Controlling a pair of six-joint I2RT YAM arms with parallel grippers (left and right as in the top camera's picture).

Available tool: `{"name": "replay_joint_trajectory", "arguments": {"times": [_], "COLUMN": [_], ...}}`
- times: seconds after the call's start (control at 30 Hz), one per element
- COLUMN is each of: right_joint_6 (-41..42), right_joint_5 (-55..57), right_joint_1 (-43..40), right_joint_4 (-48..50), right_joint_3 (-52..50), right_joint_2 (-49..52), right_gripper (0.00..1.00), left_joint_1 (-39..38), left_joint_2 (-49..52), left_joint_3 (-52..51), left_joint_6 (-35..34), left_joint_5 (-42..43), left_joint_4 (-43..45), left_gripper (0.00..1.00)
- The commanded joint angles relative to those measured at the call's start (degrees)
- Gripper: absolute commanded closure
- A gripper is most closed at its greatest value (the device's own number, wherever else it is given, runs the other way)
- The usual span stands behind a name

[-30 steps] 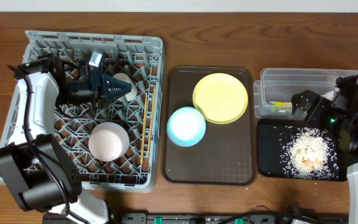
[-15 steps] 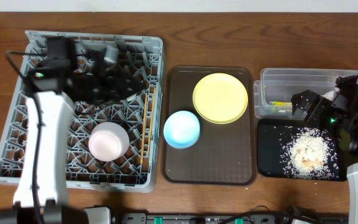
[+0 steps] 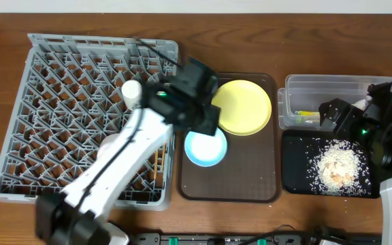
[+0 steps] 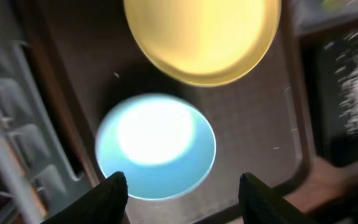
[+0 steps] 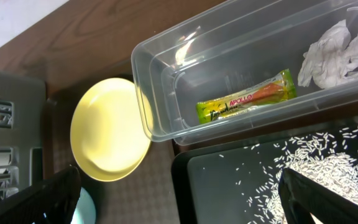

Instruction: Sort waste into correct bins and load items into the dishwasher

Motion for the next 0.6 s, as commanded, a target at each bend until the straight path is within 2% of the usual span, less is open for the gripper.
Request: {"name": "replay_joint_trajectory", "arguments": {"times": [0.0,0.27,0.57], "right_joint_6": [-0.3,-0.3,-0.3], "right_joint_5": [-0.4,-0.4,-0.4], "right_joint_1": [-0.3,-0.3,-0.3], "right_joint_4": [-0.1,-0.1,-0.1], "right_joint_3": [0.6,0.6,0.6], "right_joint_2": [-0.3,-0.3,-0.3], "right_gripper": [0.01,0.01,0.01], "left_joint_1": [-2.9,-6.2,-6.5], "left_joint_2": [4.9,16.2,18.6], "left_joint_3": [0.1,0.1,0.1], "left_joint_6": [-1.0,-1.0,-0.9], "left_joint_5": [-4.3,-4.0,-4.1], "left_joint_4": [-0.1,-0.1,-0.1], "left_gripper": [0.41,0.41,0.42]}}
